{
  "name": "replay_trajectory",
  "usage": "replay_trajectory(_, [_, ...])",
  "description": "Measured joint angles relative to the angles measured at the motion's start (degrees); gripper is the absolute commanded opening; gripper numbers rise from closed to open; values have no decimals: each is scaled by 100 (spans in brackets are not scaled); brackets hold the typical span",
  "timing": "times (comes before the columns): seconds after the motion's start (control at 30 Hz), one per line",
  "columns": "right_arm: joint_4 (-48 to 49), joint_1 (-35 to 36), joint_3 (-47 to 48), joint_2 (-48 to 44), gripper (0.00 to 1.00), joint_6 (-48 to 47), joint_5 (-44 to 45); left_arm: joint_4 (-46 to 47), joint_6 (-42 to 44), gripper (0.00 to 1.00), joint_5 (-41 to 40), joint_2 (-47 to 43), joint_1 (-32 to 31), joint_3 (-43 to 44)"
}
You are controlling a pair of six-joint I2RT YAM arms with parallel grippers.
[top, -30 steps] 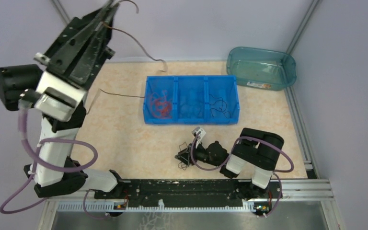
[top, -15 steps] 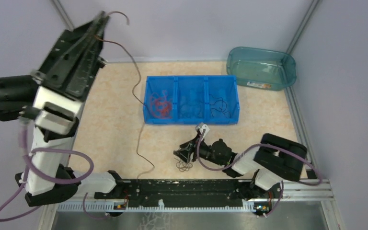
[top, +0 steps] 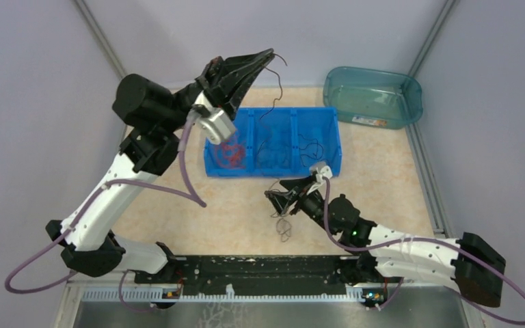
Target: Untangle the cables
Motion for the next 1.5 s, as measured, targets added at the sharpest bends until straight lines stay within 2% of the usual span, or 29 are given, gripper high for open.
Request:
replay_trajectory(0.1, [-756, 0, 13, -476, 68, -48, 212, 120, -24, 0, -87, 280, 0, -7])
replay_trajectory(0.23, [-1700, 0, 4, -1104, 60, 63, 404, 378, -44, 0, -291, 669, -11, -7])
replay_trajectory(0.4, [-2739, 0, -2, -1906, 59, 369, 848, 619, -76, 0, -446, 1163, -35, 15])
replay_trajectory(0.63, [-4015, 0, 15, -2321, 54, 841, 1499, 949, -92, 0, -599, 2168, -59, 413])
replay_trajectory(0.73, [-4500, 0, 33, -2531, 47, 1047, 1794, 1067, -61, 0, -643, 2608, -59, 638])
replay_trajectory(0.93, [-5414, 0, 350, -2975, 44, 1508, 2457, 1281, 70, 0, -769, 3034, -57, 739])
replay_trajectory(1.27, [-6811, 0, 866, -2802, 44, 2199, 3366, 1884, 282, 0, -1156, 3783, 66, 973])
replay_trajectory(1.5, [-7025, 0, 879, -2806, 43, 2337, 3539, 1956, 280, 0, -1342, 4127, 164, 1012])
